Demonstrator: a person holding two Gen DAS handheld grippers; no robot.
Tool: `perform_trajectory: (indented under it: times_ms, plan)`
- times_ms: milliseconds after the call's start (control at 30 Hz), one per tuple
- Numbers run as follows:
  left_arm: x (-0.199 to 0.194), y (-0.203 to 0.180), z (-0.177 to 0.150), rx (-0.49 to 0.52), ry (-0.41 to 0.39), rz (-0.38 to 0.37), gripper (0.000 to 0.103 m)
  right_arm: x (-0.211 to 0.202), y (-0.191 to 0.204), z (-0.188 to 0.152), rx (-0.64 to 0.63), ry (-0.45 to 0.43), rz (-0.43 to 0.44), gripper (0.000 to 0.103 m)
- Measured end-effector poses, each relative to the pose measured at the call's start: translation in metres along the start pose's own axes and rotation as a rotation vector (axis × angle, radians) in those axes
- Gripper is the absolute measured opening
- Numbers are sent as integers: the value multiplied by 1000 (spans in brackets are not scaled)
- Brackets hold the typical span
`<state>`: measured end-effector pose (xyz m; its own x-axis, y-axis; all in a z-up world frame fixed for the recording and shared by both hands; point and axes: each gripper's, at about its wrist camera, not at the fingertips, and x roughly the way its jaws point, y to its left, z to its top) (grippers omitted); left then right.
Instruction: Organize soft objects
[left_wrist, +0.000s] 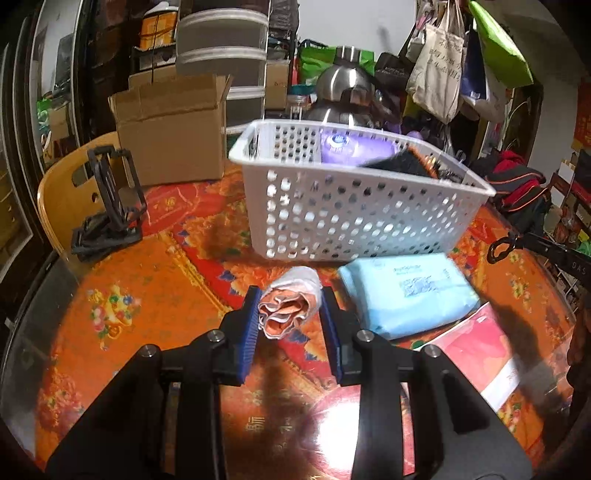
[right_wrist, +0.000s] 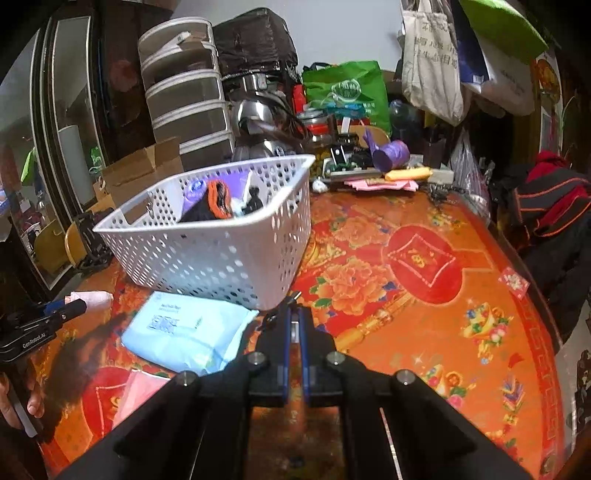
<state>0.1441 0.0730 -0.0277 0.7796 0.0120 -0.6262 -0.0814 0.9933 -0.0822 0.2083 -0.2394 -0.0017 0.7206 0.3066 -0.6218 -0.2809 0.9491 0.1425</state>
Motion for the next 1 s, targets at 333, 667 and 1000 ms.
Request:
perform_trajectory:
  times_ms: [333,667,1000]
  plan:
    - [-35,-11,54,29,-45,-30,29,-50,19,43,-38,-79,19,3]
    - [-7,-13,153,17,-8,-52,29,-34,48,112,-95,-72,10,3]
    - [76,-12,194,-15,127,-3,29,40,49,148,-67,16,-17,3]
